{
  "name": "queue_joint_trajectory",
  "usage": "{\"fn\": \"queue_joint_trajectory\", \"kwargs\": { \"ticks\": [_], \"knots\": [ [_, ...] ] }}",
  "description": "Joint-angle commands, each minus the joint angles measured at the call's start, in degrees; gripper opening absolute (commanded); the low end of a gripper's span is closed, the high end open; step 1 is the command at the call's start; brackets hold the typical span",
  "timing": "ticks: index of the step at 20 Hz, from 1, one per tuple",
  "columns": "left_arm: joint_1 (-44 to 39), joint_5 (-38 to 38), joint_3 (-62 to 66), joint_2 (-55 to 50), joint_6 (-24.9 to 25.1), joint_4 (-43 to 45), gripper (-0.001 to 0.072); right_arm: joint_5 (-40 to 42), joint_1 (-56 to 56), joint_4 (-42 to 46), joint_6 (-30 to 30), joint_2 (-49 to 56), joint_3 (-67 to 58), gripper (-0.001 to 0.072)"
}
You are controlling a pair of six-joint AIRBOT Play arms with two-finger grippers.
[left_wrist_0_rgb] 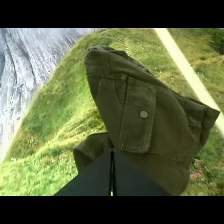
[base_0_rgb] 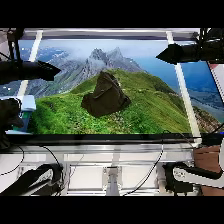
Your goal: Fold the clothes and pants, and hang the long-sleeved shirts on hangers.
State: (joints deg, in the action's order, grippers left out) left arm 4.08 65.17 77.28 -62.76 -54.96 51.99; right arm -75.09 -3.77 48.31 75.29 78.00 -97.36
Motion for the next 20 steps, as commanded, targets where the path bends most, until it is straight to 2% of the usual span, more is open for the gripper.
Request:
{"fn": "queue_joint_trajectory", "kwargs": {
  "ticks": [1,5,10,17,18,19,20],
  "knots": [
    [-0.1,0.0,0.0,-0.2,0.0,-2.0,0.0034,-0.1,0.0,0.0,0.0,0.0,0.0,0.0018],
    [-0.2,0.0,0.0,-1.5,0.0,-8.3,0.0034,-0.1,0.0,0.0,0.0,0.0,0.0,0.0019],
    [-0.2,0.7,0.0,-3.5,-0.7,-9.0,0.0034,-0.1,0.0,0.0,0.0,0.0,0.0,0.0019],
    [-0.2,6.1,-0.3,-10.4,-6.8,-9.0,0.0050,0.2,0.0,-0.1,0.0,0.0,0.0,0.0019],
    [-0.3,6.5,-0.3,-11.6,-8.1,-8.9,0.0190,0.9,0.0,-0.1,0.0,0.0,0.0,0.0019],
    [-0.4,6.5,-0.3,-13.0,-10.5,-8.7,0.0420,2.2,0.0,-0.3,0.0,0.0,0.0,0.0019],
    [-0.4,6.5,-0.3,-14.3,-12.1,-8.8,0.0440,3.2,0.0,-0.6,0.1,0.0,0.0,0.0019]
  ]
}}
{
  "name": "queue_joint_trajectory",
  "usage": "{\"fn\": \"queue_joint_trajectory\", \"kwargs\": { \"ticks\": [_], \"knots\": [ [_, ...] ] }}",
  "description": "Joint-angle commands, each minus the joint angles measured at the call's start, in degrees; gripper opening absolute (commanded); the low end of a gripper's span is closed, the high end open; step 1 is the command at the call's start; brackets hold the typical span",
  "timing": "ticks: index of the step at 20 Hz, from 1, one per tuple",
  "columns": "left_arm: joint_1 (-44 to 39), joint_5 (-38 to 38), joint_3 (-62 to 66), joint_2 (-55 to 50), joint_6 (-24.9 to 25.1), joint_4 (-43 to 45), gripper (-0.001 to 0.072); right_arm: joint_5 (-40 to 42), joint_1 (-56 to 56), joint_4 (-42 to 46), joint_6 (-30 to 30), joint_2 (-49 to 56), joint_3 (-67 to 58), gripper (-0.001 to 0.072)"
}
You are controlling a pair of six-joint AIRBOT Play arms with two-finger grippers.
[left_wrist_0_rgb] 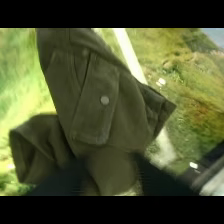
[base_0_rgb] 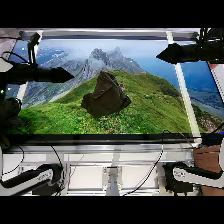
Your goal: Fold the clothes and pants, and hang the long-sleeved shirts on hangers.
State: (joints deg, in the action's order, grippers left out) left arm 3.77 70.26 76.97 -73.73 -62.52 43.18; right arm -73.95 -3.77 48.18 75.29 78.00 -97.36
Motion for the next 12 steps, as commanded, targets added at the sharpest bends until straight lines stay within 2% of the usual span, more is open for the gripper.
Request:
{"fn": "queue_joint_trajectory", "kwargs": {
  "ticks": [1,3,4,5,6,7,12],
  "knots": [
    [-0.1,1.4,0.0,-4.6,-4.8,0.1,0.0440,2.1,0.0,-0.3,0.1,0.0,0.0,0.0019],
    [-0.2,1.4,0.0,-7.3,-4.8,0.1,0.0440,2.7,0.0,-0.4,0.5,0.0,0.0,0.0028],
    [-0.3,1.4,0.0,-8.7,-4.8,0.1,0.0440,3.6,0.0,-0.2,3.1,0.0,0.0,0.0136],
    [-0.5,1.4,0.0,-10.2,-4.8,0.1,0.0440,4.3,0.0,0.2,7.7,0.1,0.0,0.0400],
    [-0.6,1.4,0.0,-11.6,-4.8,0.1,0.0440,4.9,0.0,0.3,10.0,0.2,0.0,0.0534],
    [-0.8,1.4,0.0,-13.1,-4.8,0.3,0.0440,5.1,0.0,0.3,10.9,0.4,0.0,0.0505],
    [-1.1,0.9,0.0,-20.4,-8.8,6.5,0.0437,4.7,0.0,-0.4,11.8,0.9,0.0,0.0507]
  ]
}}
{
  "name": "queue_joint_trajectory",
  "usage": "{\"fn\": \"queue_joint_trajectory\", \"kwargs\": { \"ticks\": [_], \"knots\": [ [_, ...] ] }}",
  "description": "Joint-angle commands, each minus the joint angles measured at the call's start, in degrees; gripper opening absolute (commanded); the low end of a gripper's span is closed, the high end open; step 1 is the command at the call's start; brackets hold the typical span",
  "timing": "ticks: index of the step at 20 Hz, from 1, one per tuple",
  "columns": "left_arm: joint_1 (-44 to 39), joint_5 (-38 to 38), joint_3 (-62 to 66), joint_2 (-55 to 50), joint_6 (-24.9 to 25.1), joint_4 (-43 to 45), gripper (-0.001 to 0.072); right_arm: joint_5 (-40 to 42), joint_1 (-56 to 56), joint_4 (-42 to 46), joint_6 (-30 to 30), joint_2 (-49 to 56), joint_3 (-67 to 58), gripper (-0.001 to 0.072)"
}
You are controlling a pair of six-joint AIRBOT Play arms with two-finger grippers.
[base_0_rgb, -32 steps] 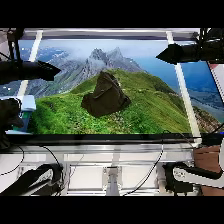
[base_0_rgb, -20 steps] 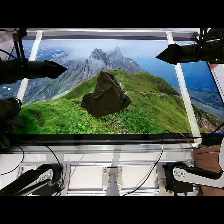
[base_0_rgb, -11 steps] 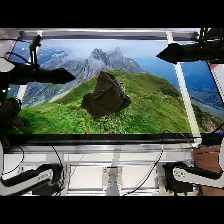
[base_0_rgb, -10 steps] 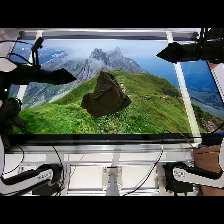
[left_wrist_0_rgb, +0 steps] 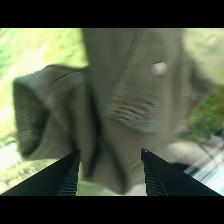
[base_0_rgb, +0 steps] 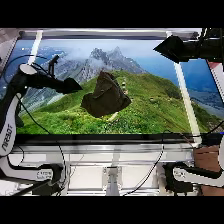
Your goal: Fold the clothes and pants, and hang the long-sleeved shirts on hangers.
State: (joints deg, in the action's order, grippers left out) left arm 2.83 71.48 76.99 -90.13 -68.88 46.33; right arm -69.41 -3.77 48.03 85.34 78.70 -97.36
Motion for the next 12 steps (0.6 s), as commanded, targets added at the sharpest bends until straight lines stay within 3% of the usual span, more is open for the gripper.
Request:
{"fn": "queue_joint_trajectory", "kwargs": {
  "ticks": [1,4,8,10,12],
  "knots": [
    [-0.1,-0.7,0.0,-5.4,-3.5,3.3,0.0437,0.2,0.0,-0.2,1.7,0.2,0.0,0.0507],
    [-0.8,-3.0,0.0,-8.7,-7.0,3.1,0.0437,0.2,0.0,-0.2,1.7,0.2,0.0,0.0507],
    [-3.3,-7.8,0.0,-10.1,-7.0,3.0,0.0436,0.2,0.0,-0.2,1.7,0.2,0.0,0.0507],
    [-4.5,-11.1,0.0,-10.1,-7.2,3.0,0.0391,0.2,0.0,-0.2,1.7,0.2,0.0,0.0507],
    [-5.4,-12.2,0.0,-10.4,-7.7,2.9,0.0391,0.2,0.0,-0.2,1.7,0.2,0.0,0.0507]
  ]
}}
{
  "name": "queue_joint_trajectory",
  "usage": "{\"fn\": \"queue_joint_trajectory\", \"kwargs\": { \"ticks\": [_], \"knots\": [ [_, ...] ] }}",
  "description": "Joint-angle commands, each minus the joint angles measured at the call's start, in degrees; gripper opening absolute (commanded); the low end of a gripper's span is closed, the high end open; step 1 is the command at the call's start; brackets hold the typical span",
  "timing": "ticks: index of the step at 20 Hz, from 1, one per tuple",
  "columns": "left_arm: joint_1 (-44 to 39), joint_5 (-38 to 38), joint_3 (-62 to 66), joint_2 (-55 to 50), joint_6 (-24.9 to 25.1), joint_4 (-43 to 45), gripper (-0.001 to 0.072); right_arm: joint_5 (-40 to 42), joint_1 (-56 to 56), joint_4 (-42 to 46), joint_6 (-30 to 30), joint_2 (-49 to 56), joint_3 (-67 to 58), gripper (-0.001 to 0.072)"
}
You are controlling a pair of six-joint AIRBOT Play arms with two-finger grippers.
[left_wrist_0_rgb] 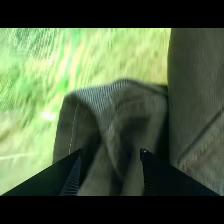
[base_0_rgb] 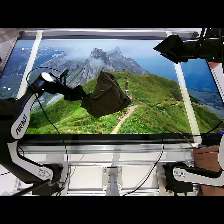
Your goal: Fold the clothes and pants, and hang the long-sleeved shirts on hangers.
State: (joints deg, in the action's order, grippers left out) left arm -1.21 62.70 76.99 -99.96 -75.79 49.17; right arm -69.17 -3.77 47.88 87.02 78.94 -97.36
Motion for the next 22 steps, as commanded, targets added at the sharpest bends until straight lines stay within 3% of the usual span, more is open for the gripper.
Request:
{"fn": "queue_joint_trajectory", "kwargs": {
  "ticks": [1,4,6,7,11,14,15,18,22],
  "knots": [
    [-1.6,-3.4,0.0,-1.0,-1.2,0.1,0.0391,0.0,0.0,0.0,0.0,0.0,0.0,0.0507],
    [-1.9,-3.6,0.0,-1.8,-1.8,-1.9,0.0360,0.0,0.0,0.0,0.0,0.0,0.0,0.0507],
    [-2.0,-4.7,0.0,-1.9,-1.8,-4.3,0.0204,0.0,0.0,0.0,0.0,0.0,0.0,0.0507],
    [-2.0,-4.9,0.0,-1.9,-1.5,-5.9,0.0043,0.0,0.0,0.0,0.0,0.0,0.0,0.0506],
    [-2.0,-4.8,0.1,0.4,3.5,-14.1,0.0031,0.0,0.0,0.7,0.0,0.0,0.0,0.0482],
    [-2.0,-4.9,0.2,7.3,4.8,-14.1,0.0030,0.0,0.0,0.9,0.0,0.0,0.0,0.0098],
    [-2.1,-5.4,0.2,10.6,4.9,-14.1,0.0031,0.3,0.0,1.3,-0.1,0.0,0.0,0.0017],
    [-3.2,-11.2,0.8,21.4,5.7,-14.1,0.0031,-1.1,0.0,2.5,-1.4,1.7,0.1,0.0013],
    [-4.1,-19.5,1.0,32.2,5.7,-14.0,0.0031,-1.5,0.0,-10.0,-8.0,5.5,9.0,0.0011]
  ]
}}
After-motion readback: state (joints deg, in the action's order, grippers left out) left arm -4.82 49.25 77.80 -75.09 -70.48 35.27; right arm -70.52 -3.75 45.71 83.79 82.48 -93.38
